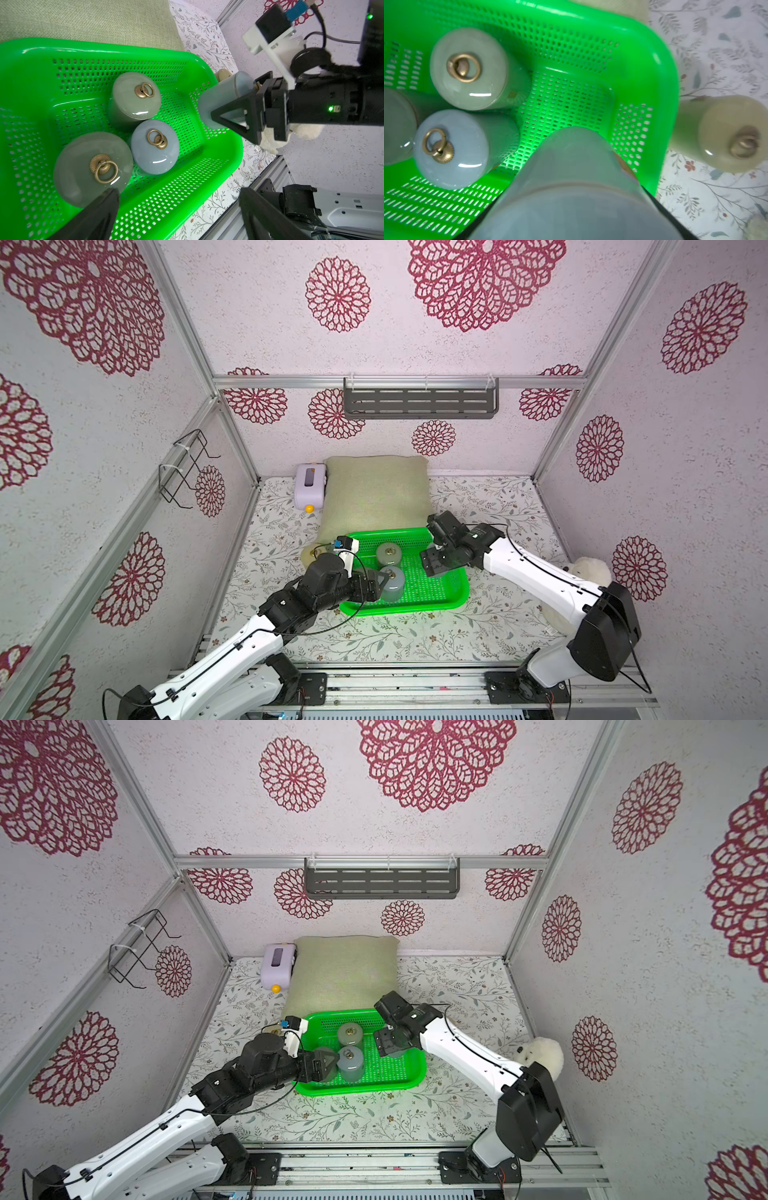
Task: Take the tea canister out of the basket
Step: Place the tea canister at the center of the board.
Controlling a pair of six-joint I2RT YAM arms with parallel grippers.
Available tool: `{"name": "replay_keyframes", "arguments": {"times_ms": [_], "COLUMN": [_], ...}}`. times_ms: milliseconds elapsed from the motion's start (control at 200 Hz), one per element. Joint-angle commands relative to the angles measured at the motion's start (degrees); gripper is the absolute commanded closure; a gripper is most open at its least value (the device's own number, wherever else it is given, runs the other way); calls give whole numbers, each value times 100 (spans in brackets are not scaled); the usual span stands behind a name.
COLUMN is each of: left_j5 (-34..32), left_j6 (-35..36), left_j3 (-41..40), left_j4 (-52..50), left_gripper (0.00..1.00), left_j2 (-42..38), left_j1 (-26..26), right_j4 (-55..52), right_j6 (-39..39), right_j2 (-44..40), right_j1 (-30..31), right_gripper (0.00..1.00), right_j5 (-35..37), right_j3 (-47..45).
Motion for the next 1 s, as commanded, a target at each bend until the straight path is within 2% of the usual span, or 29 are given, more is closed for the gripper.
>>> {"name": "replay_keyframes", "arguments": {"times_ms": [0,185,350,716,996], "left_j5": [103,58,42,152,104], "left_j6": [115,219,259,339,356], "left_j3": [55,25,-127,-195,-231], "left_j4": [313,379,687,829,830], "left_gripper": [3,3,3,3,3], "left_j2": [23,44,80,226,223], "left_j1": [-96,-96,-98,-95,-93], "right_j4": [-231,-692,-669,254,881], "right_j6": [6,-105,-116,255,286], "right_j2": [-560,-870,-1155,-1545,-1543], "right_j1": [-420,-994,-1492,-2099,-2342], "right_gripper": [31,31,30,30,30], "right_j5": [244,565,663,-94,-303], "right_j3": [421,512,56,-1643,-2551]}}
